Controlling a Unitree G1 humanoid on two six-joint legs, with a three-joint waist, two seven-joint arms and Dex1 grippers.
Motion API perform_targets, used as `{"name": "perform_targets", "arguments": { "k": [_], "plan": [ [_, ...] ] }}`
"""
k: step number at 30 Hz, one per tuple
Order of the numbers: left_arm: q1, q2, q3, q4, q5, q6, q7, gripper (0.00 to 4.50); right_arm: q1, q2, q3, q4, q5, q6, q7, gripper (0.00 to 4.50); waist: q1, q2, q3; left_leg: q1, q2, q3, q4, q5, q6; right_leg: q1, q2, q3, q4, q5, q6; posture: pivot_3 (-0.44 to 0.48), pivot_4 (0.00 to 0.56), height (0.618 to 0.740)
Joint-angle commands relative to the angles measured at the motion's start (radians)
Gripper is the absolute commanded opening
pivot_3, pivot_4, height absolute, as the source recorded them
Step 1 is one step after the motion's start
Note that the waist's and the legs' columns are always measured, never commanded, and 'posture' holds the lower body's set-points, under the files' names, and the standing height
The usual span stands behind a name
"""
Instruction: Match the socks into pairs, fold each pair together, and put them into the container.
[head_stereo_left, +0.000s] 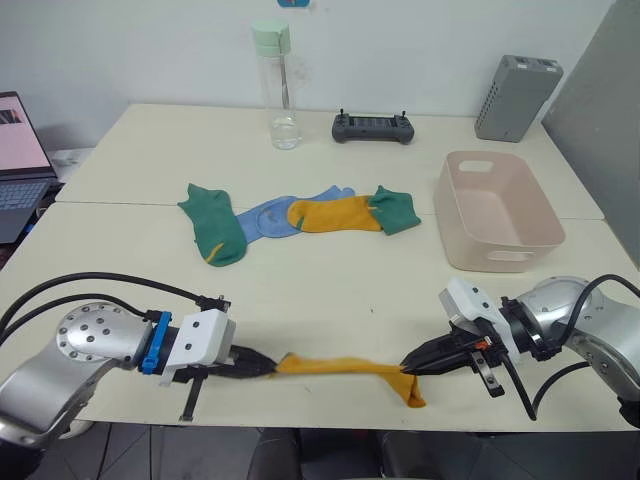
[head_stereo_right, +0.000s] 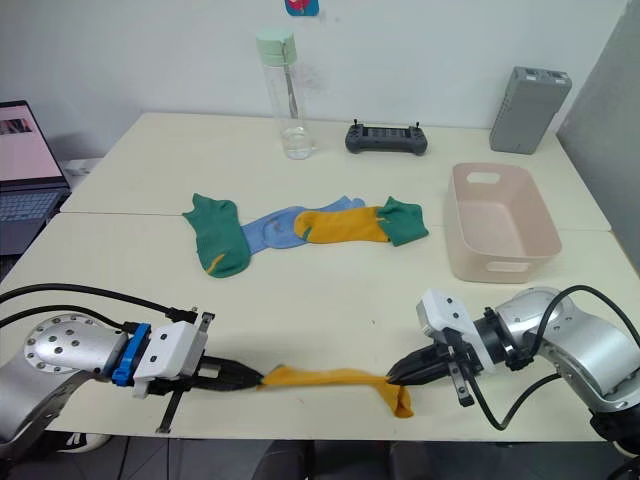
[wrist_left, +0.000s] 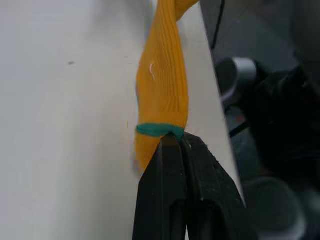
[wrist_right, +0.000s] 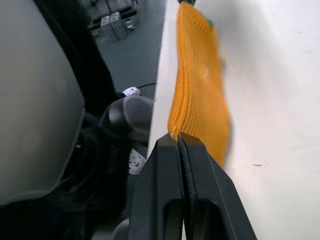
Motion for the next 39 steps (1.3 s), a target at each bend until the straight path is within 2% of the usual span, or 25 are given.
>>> {"name": "perform_targets", "arguments": {
  "k": [1, 4, 8, 13, 22, 28, 31, 32, 34, 37, 39],
  "plan": [
    [-0.011, -0.022, -0.029, -0.023, -0.006, 0.121, 0.045, 0.02, -0.023, -0.006, 0.026, 0.051, -0.029, -0.014, 0.025, 0.00, 0.000, 0.000, 0.000, 0.001, 0.000, 0.000, 0.001, 0.000, 0.000, 0.000, 0.000, 0.000, 0.000, 0.000, 0.000, 0.000, 0.150, 0.740],
    [-0.068, -0.106, -0.090, 0.041, 0.022, 0.197, 0.095, 0.02, -0.067, 0.031, 0.094, 0.205, -0.171, -0.119, 0.002, 0.00, -0.001, 0.000, 0.000, 0.002, 0.000, 0.001, 0.003, 0.000, 0.000, -0.002, 0.000, 0.001, 0.000, 0.000, 0.000, 0.000, 0.150, 0.740],
    [-0.181, -0.204, -0.196, 0.179, 0.204, 0.144, 0.131, 0.02, -0.147, 0.096, 0.141, 0.379, -0.285, -0.238, 0.013, 0.00, -0.001, -0.001, 0.000, 0.001, 0.000, 0.002, 0.007, 0.000, 0.000, -0.003, 0.000, 0.002, -0.001, 0.001, 0.001, 0.000, 0.150, 0.740],
    [-0.356, -0.288, -0.272, 0.321, 0.351, 0.098, 0.124, 0.02, -0.214, 0.157, 0.173, 0.517, -0.387, -0.349, 0.027, 0.00, 0.004, -0.001, 0.000, -0.002, -0.001, 0.002, 0.006, 0.000, 0.000, 0.000, 0.000, 0.002, 0.000, 0.003, 0.005, 0.000, 0.150, 0.740],
    [-0.503, -0.352, -0.316, 0.464, 0.465, 0.070, 0.070, 0.02, -0.256, 0.217, 0.168, 0.596, -0.457, -0.406, 0.023, 0.00, 0.003, -0.001, 0.000, -0.003, -0.001, -0.001, 0.002, 0.000, 0.000, -0.001, 0.003, 0.001, 0.000, 0.005, 0.006, 0.000, 0.150, 0.740],
    [-0.517, -0.368, -0.306, 0.463, 0.478, 0.082, 0.056, 0.02, -0.250, 0.245, 0.130, 0.605, -0.471, -0.423, -0.023, 0.00, 0.002, -0.001, 0.000, -0.002, -0.001, -0.001, 0.004, 0.000, 0.000, 0.001, 0.003, 0.001, 0.001, 0.005, 0.008, 0.000, 0.150, 0.740],
    [-0.531, -0.380, -0.284, 0.474, 0.475, 0.081, 0.071, 0.00, -0.244, 0.249, 0.098, 0.598, -0.462, -0.418, -0.047, 0.68, 0.002, -0.001, 0.000, -0.002, -0.001, -0.002, 0.004, 0.000, 0.000, 0.001, 0.003, 0.001, 0.001, 0.005, 0.008, 0.000, 0.150, 0.740],
    [-0.535, -0.381, -0.274, 0.476, 0.474, 0.081, 0.075, 0.40, -0.242, 0.247, 0.081, 0.592, -0.457, -0.417, -0.056, 1.02, 0.003, -0.001, 0.000, -0.002, -0.001, -0.002, 0.005, 0.000, 0.000, 0.002, 0.003, 0.001, 0.001, 0.006, 0.008, 0.000, 0.150, 0.740],
    [-0.533, -0.373, -0.258, 0.468, 0.472, 0.084, 0.075, 0.87, -0.237, 0.249, 0.048, 0.572, -0.446, -0.406, -0.081, 1.71, 0.003, -0.001, 0.000, -0.002, -0.001, -0.003, 0.005, 0.000, 0.000, 0.002, 0.003, 0.000, 0.001, 0.006, 0.008, 0.000, 0.150, 0.740],
    [-0.504, -0.375, -0.194, 0.428, 0.451, 0.111, 0.120, 1.87, -0.217, 0.251, -0.002, 0.499, -0.420, -0.368, -0.123, 2.80, 0.002, -0.001, 0.000, -0.003, -0.001, -0.003, 0.005, 0.000, 0.000, 0.002, 0.003, 0.000, 0.001, 0.006, 0.008, 0.000, 0.150, 0.740],
    [-0.455, -0.380, -0.121, 0.372, 0.420, 0.091, 0.154, 2.51, -0.190, 0.263, -0.053, 0.393, -0.361, -0.310, -0.157, 2.81, 0.003, -0.001, 0.000, -0.003, -0.001, -0.003, 0.004, 0.000, 0.000, 0.002, 0.003, 0.000, 0.001, 0.006, 0.008, 0.000, 0.150, 0.740]
  ]
}}
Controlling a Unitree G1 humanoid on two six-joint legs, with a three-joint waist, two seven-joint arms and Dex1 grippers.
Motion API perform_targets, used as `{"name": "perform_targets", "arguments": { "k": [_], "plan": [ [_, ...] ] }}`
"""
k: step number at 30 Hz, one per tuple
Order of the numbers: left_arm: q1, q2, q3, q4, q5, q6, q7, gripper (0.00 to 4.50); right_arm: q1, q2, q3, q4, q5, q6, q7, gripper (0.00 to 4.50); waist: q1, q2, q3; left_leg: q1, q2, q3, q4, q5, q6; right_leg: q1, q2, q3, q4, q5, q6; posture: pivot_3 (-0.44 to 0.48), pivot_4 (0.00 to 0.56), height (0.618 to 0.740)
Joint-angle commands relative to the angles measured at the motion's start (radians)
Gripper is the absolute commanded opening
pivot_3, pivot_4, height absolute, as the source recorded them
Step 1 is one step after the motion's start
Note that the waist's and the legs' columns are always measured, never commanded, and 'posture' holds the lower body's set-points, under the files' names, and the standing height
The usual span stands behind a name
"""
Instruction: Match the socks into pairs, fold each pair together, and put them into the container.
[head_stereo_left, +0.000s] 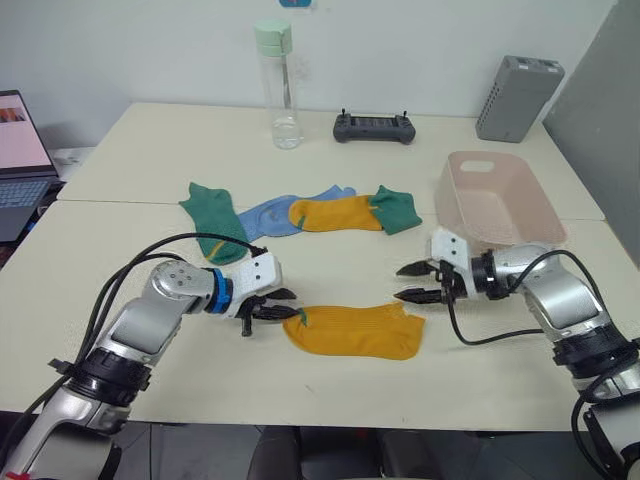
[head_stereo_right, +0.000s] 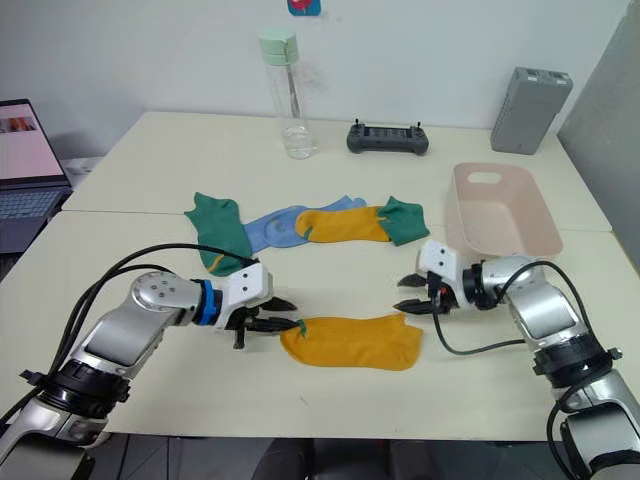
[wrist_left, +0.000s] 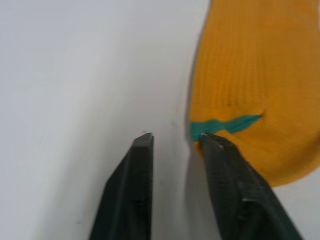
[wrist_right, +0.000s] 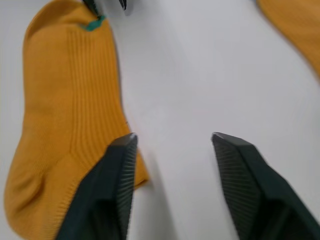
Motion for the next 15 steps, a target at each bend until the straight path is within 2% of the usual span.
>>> {"name": "perform_targets", "arguments": {
  "k": [1, 4, 6, 7, 9, 13, 14, 15],
  "plan": [
    [0.077, -0.005, 0.141, -0.132, -0.081, -0.031, 0.039, 2.51, 0.042, 0.024, -0.094, -0.200, 0.105, 0.070, -0.056, 2.81, -0.003, 0.000, 0.000, 0.000, 0.000, 0.000, 0.000, 0.000, 0.000, 0.000, 0.000, 0.000, 0.000, 0.000, -0.001, 0.000, 0.150, 0.740],
    [0.132, -0.029, 0.172, -0.195, -0.110, -0.065, 0.047, 2.51, 0.092, 0.068, -0.057, -0.283, 0.096, 0.051, -0.095, 2.81, -0.003, 0.000, 0.000, 0.000, 0.000, -0.001, -0.003, 0.000, 0.000, 0.000, 0.000, -0.001, 0.000, 0.002, -0.005, 0.000, 0.150, 0.740],
    [0.147, -0.048, 0.144, -0.182, -0.058, -0.150, 0.063, 2.55, 0.120, 0.106, -0.003, -0.269, 0.041, 0.003, -0.129, 2.44, -0.002, 0.000, 0.000, 0.001, 0.000, -0.002, -0.003, 0.000, 0.000, 0.000, 0.000, -0.002, 0.000, 0.002, -0.005, 0.000, 0.150, 0.740],
    [0.153, -0.065, 0.133, -0.180, -0.049, -0.179, 0.069, 2.13, 0.131, 0.128, 0.018, -0.259, 0.023, -0.019, -0.141, 2.16, -0.002, 0.000, 0.000, 0.001, 0.000, -0.002, -0.002, 0.000, 0.000, 0.001, 0.000, -0.002, 0.000, 0.002, -0.005, 0.000, 0.150, 0.740],
    [0.168, -0.105, 0.112, -0.184, -0.041, -0.211, 0.088, 1.62, 0.151, 0.166, 0.056, -0.228, -0.014, -0.069, -0.168, 1.48, 0.000, 0.000, 0.000, 0.001, 0.000, -0.001, 0.000, 0.000, 0.000, 0.002, 0.000, -0.002, 0.000, 0.002, -0.004, 0.000, 0.150, 0.740],
    [0.218, -0.127, 0.054, -0.119, 0.047, -0.341, 0.097, 0.31, 0.192, 0.167, 0.127, -0.156, -0.110, -0.191, -0.172, 0.03, -0.001, 0.000, 0.000, 0.001, -0.001, 0.000, 0.005, 0.000, 0.000, 0.005, -0.001, 0.000, -0.001, 0.000, 0.000, 0.000, 0.150, 0.740],
    [0.229, -0.126, 0.043, -0.091, 0.066, -0.376, 0.097, 0.02, 0.205, 0.162, 0.130, -0.135, -0.126, -0.217, -0.176, 0.00, -0.001, 0.000, 0.000, 0.002, -0.001, 0.000, 0.006, 0.000, 0.000, 0.005, -0.001, 0.000, -0.001, 0.000, 0.000, 0.000, 0.150, 0.740],
    [0.238, -0.125, 0.038, -0.065, 0.082, -0.409, 0.101, 0.02, 0.219, 0.157, 0.127, -0.118, -0.137, -0.240, -0.180, 0.00, -0.001, 0.000, 0.000, 0.002, -0.001, 0.000, 0.006, 0.000, 0.000, 0.005, -0.001, 0.001, -0.001, 0.000, -0.001, 0.000, 0.150, 0.740]
  ]
}}
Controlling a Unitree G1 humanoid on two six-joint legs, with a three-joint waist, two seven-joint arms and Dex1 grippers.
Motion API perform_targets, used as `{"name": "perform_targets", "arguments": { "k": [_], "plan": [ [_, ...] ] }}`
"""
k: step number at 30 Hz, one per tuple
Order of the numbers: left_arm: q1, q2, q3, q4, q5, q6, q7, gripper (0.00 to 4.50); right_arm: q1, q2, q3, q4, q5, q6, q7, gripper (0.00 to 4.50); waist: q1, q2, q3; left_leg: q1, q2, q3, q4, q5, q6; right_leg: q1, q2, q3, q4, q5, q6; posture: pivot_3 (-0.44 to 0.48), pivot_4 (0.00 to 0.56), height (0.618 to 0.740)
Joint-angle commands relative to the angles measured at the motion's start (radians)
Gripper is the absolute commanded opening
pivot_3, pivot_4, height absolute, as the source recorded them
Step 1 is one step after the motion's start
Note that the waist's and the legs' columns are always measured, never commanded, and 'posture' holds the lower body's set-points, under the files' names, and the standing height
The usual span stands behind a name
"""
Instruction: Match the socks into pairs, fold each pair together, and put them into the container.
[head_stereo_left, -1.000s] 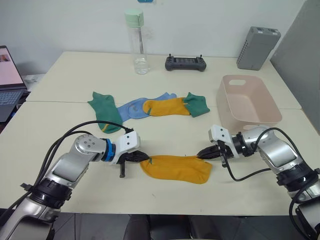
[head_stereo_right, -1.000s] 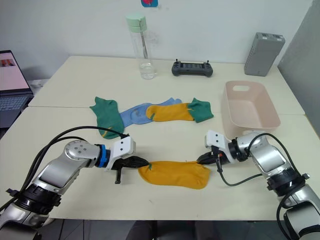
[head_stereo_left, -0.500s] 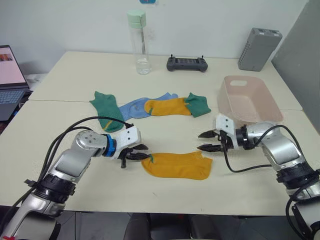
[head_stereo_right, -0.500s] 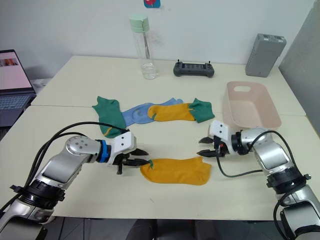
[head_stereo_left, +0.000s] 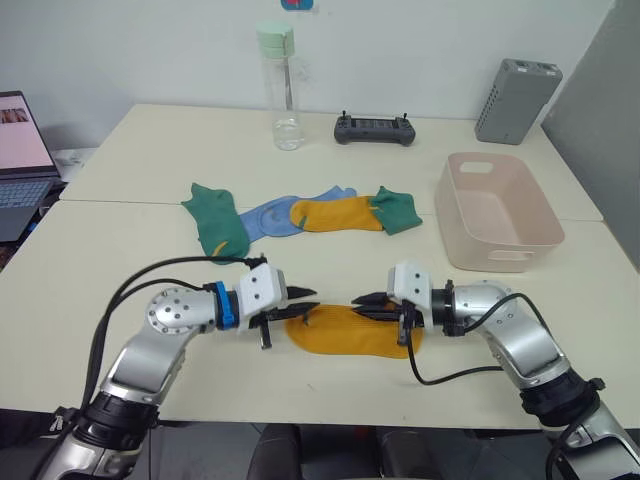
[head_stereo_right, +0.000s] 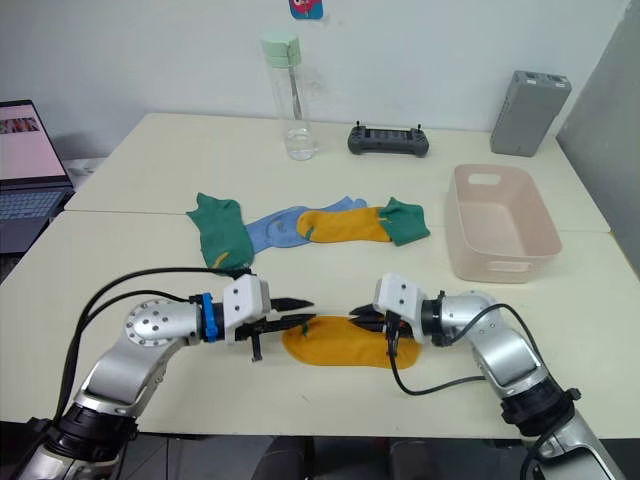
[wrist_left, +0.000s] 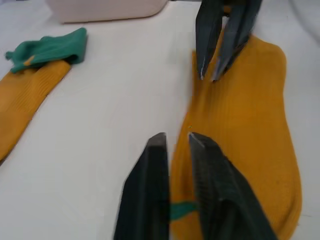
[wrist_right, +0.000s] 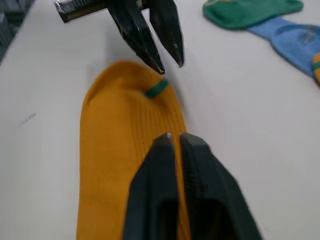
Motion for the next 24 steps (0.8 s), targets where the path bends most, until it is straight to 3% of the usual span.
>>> {"name": "perform_targets", "arguments": {
  "k": [1, 8, 14, 18, 24],
  "plan": [
    [0.022, 0.000, -0.016, 0.067, 0.059, -0.120, 0.014, 0.02, 0.031, -0.018, -0.009, 0.038, -0.043, -0.093, -0.017, 0.00, 0.000, 0.000, 0.000, 0.000, 0.000, 0.000, 0.000, 0.000, 0.000, 0.000, 0.000, 0.000, 0.000, 0.000, 0.000, 0.000, 0.150, 0.740],
    [0.049, -0.002, 0.028, 0.222, 0.062, -0.273, 0.047, 0.02, 0.129, -0.105, -0.124, 0.106, -0.007, -0.163, 0.000, 0.00, 0.004, 0.000, 0.000, 0.001, 0.000, 0.000, 0.001, 0.000, 0.000, 0.002, 0.000, 0.000, 0.000, -0.001, -0.002, 0.000, 0.150, 0.740],
    [0.089, 0.024, 0.076, 0.142, -0.043, -0.291, -0.025, 0.02, 0.196, -0.126, -0.209, -0.026, 0.134, -0.108, 0.044, 0.00, 0.001, 0.000, 0.000, 0.002, 0.000, 0.000, 0.001, 0.000, 0.000, 0.002, 0.000, 0.000, 0.000, -0.001, -0.003, 0.000, 0.150, 0.740],
    [0.112, 0.045, 0.057, 0.057, -0.054, -0.264, -0.056, 0.02, 0.209, -0.091, -0.182, -0.120, 0.180, -0.037, 0.029, 0.00, -0.001, 0.000, 0.000, 0.002, 0.001, -0.001, 0.000, 0.000, 0.000, 0.002, 0.000, 0.000, 0.000, -0.001, -0.003, 0.000, 0.150, 0.740],
    [0.125, 0.068, 0.021, 0.074, 0.027, -0.260, -0.055, 0.02, 0.233, -0.119, -0.130, -0.068, 0.091, -0.037, 0.026, 0.00, 0.000, 0.000, 0.000, 0.002, 0.000, 0.000, 0.001, 0.000, 0.000, 0.002, -0.001, 0.000, 0.000, -0.002, -0.003, 0.000, 0.150, 0.740]
  ]
}}
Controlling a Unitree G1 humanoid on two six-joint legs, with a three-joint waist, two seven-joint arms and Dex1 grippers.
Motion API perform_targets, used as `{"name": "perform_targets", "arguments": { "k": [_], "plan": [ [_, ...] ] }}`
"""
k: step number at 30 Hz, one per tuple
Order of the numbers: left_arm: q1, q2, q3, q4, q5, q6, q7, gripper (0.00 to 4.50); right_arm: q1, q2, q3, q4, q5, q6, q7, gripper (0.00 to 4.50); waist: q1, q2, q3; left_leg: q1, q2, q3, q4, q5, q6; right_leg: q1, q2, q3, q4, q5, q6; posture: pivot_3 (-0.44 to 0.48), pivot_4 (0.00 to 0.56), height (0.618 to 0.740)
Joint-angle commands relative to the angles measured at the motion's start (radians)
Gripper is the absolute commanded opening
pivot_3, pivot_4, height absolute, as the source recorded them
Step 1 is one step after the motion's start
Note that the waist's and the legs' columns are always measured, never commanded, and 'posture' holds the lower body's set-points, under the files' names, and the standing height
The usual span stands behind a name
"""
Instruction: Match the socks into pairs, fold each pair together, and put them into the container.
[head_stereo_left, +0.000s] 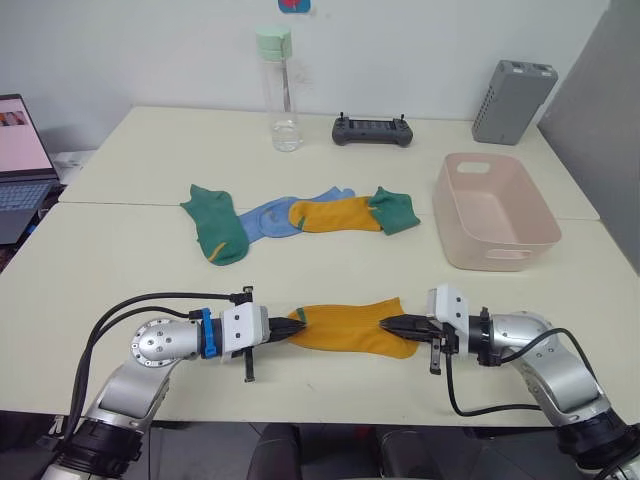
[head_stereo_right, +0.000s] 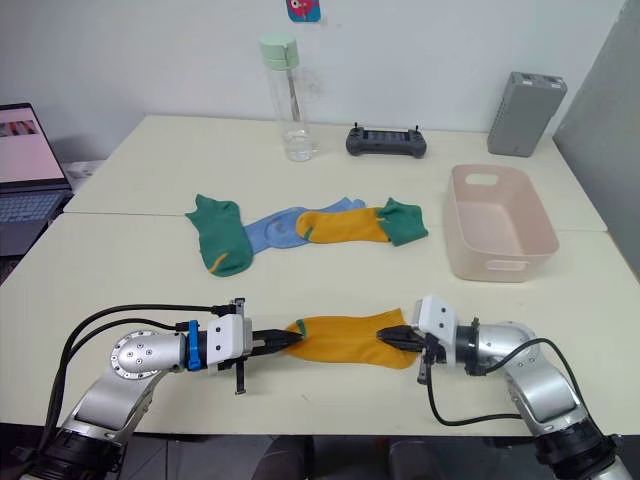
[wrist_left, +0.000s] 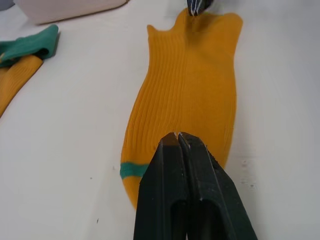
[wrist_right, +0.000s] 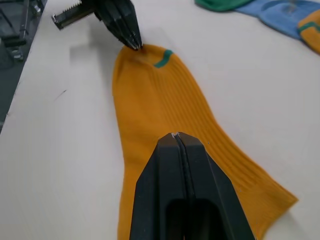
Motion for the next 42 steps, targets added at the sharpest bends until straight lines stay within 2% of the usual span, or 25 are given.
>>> {"name": "perform_targets", "arguments": {
  "k": [1, 7, 10, 15, 18, 21, 23, 29, 30, 31, 35, 37, 40, 42],
  "plan": [
    [0.012, 0.024, -0.011, 0.022, 0.049, -0.021, 0.000, 0.02, 0.023, -0.039, -0.008, 0.022, -0.032, -0.009, 0.004, 0.00, 0.001, 0.000, 0.000, 0.000, 0.000, 0.000, 0.000, 0.000, 0.000, 0.000, 0.000, 0.000, 0.000, 0.000, 0.000, 0.000, 0.150, 0.740],
    [0.013, 0.045, 0.003, 0.111, 0.072, -0.084, 0.004, 0.02, 0.048, -0.095, -0.054, 0.045, -0.029, -0.032, 0.021, 0.00, 0.002, 0.000, -0.001, 0.000, 0.000, 0.000, 0.000, 0.000, 0.000, 0.000, 0.000, 0.000, 0.000, 0.000, 0.000, 0.000, 0.150, 0.740],
    [0.045, 0.068, 0.048, 0.068, -0.011, -0.074, -0.032, 0.02, 0.082, -0.134, -0.132, 0.044, 0.016, -0.037, 0.034, 0.00, 0.002, 0.000, -0.001, 0.000, 0.000, 0.000, 0.000, 0.000, 0.000, 0.000, 0.000, 0.000, 0.000, 0.000, 0.000, 0.000, 0.150, 0.740],
    [0.109, 0.072, 0.202, -0.082, -0.187, 0.184, 0.062, 0.02, 0.108, -0.093, -0.278, -0.025, 0.129, 0.054, -0.060, 0.00, 0.001, 0.000, 0.000, 0.000, 0.000, 0.000, -0.001, 0.000, 0.000, -0.001, -0.001, -0.001, 0.000, 0.000, -0.001, 0.000, 0.150, 0.740],
    [0.154, 0.034, 0.353, -0.091, -0.239, 0.286, 0.198, 0.59, 0.142, -0.061, -0.341, -0.056, 0.095, 0.043, -0.159, 0.60, -0.001, 0.001, 0.000, 0.000, 0.001, 0.000, -0.001, 0.000, 0.000, -0.001, -0.001, -0.001, 0.001, -0.001, -0.001, 0.000, 0.150, 0.740],
    [0.187, -0.019, 0.434, -0.082, -0.236, 0.310, 0.299, 1.53, 0.172, -0.026, -0.360, -0.054, 0.065, 0.022, -0.225, 1.65, 0.000, 0.000, 0.000, 0.000, 0.000, 0.000, -0.001, 0.000, 0.000, -0.001, -0.001, -0.001, 0.000, -0.001, -0.001, 0.000, 0.150, 0.740],
    [0.210, -0.059, 0.456, -0.080, -0.215, 0.303, 0.351, 2.16, 0.180, -0.005, -0.354, -0.053, 0.047, 0.002, -0.252, 2.38, 0.000, 0.000, 0.000, 0.000, 0.000, 0.001, -0.001, 0.000, 0.000, -0.001, -0.002, 0.000, 0.000, -0.001, -0.001, 0.000, 0.150, 0.740],
    [0.243, -0.097, 0.424, -0.085, -0.164, 0.260, 0.364, 3.98, 0.112, 0.014, -0.303, -0.061, 0.048, 0.024, -0.248, 4.43, -0.001, 0.000, 0.000, 0.000, 0.000, 0.001, -0.001, 0.000, 0.000, -0.001, -0.002, 0.000, 0.000, -0.001, -0.001, 0.000, 0.150, 0.740],
    [0.229, -0.103, 0.417, -0.088, -0.166, 0.262, 0.366, 4.32, 0.076, 0.021, -0.271, -0.064, 0.041, 0.041, -0.247, 4.50, -0.001, 0.000, 0.000, 0.000, 0.000, 0.002, -0.001, 0.000, 0.000, -0.002, -0.002, 0.001, 0.000, -0.001, -0.001, 0.000, 0.150, 0.740],
    [0.218, -0.107, 0.414, -0.091, -0.170, 0.267, 0.366, 4.46, 0.053, 0.025, -0.250, -0.065, 0.036, 0.053, -0.247, 4.50, -0.002, 0.000, 0.000, 0.000, 0.000, 0.002, -0.001, 0.000, 0.000, -0.002, -0.002, 0.001, 0.000, -0.001, -0.001, 0.000, 0.150, 0.740],
    [0.159, -0.118, 0.375, -0.134, -0.205, 0.319, 0.343, 4.46, -0.111, 0.099, -0.125, -0.025, -0.021, 0.102, -0.286, 4.50, -0.003, 0.000, 0.000, 0.000, 0.000, 0.002, -0.001, 0.000, 0.000, -0.003, -0.002, 0.001, 0.000, 0.000, -0.002, 0.000, 0.150, 0.740],
    [0.090, -0.133, 0.347, -0.149, -0.203, 0.339, 0.366, 4.46, -0.245, 0.178, -0.057, 0.071, -0.082, 0.139, -0.344, 4.50, -0.002, 0.000, 0.000, 0.000, 0.000, 0.003, -0.001, 0.000, 0.000, -0.003, -0.001, 0.001, 0.000, 0.001, -0.001, 0.000, 0.150, 0.740],
    [0.031, -0.150, 0.334, -0.152, -0.199, 0.364, 0.390, 4.46, -0.344, 0.236, -0.022, 0.170, -0.119, 0.142, -0.365, 4.50, 0.000, 0.000, -0.001, -0.001, 0.000, 0.003, -0.001, 0.000, 0.000, -0.004, -0.001, 0.000, 0.000, 0.004, -0.003, 0.000, 0.150, 0.740],
    [-0.017, -0.175, 0.335, -0.148, -0.212, 0.390, 0.418, 4.46, -0.459, 0.303, 0.010, 0.346, -0.159, 0.059, -0.377, 4.50, 0.001, 0.000, -0.001, -0.001, 0.000, 0.002, -0.001, 0.000, 0.000, -0.004, -0.001, 0.000, 0.000, 0.007, -0.002, 0.000, 0.150, 0.740]
  ]
}}
